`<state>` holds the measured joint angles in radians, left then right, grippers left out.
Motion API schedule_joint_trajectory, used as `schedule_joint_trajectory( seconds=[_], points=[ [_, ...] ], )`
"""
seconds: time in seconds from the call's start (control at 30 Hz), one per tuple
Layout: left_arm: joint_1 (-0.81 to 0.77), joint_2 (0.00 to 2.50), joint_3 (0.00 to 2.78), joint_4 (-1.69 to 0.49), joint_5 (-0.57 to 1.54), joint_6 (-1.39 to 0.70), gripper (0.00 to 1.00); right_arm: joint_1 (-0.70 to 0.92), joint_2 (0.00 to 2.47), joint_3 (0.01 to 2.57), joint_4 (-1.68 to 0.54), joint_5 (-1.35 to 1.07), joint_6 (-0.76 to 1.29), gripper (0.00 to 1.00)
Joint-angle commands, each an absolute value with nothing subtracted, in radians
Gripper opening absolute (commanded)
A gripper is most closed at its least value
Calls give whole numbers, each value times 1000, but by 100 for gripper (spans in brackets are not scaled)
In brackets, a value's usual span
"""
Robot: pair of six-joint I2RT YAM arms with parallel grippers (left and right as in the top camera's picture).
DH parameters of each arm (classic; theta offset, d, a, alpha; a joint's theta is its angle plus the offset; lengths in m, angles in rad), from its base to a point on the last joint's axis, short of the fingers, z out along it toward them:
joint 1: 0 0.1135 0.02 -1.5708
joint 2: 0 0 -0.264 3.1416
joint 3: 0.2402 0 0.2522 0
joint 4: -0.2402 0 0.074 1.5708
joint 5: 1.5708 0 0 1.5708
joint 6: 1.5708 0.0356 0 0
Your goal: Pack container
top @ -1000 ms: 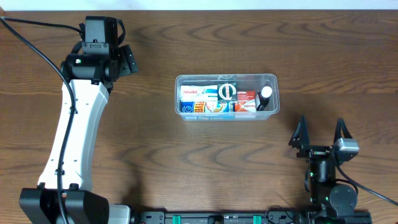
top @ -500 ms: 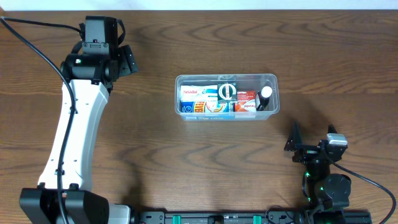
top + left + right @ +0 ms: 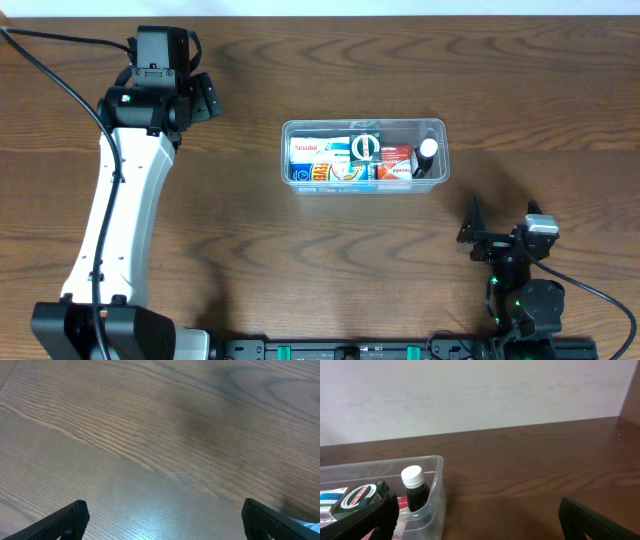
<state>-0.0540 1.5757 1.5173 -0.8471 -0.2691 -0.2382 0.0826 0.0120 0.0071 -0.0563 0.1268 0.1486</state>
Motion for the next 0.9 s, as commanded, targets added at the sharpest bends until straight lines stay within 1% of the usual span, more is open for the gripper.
schedule_joint_trajectory(
  seconds=[0.0,0.6,0.7,0.87],
  points=[
    [-51,1575,1527,-849,-282,-238,98,70,6,6,-61,120,137,99],
    [-51,1578,1520,-849,-282,-238,98,70,6,6,-61,120,137,99],
    [-49,1549,1493,-849,-282,-238,98,70,6,6,-61,120,137,99],
    [-49,1492,1473,-920,-282,-238,98,70,6,6,-61,120,137,99]
  ],
)
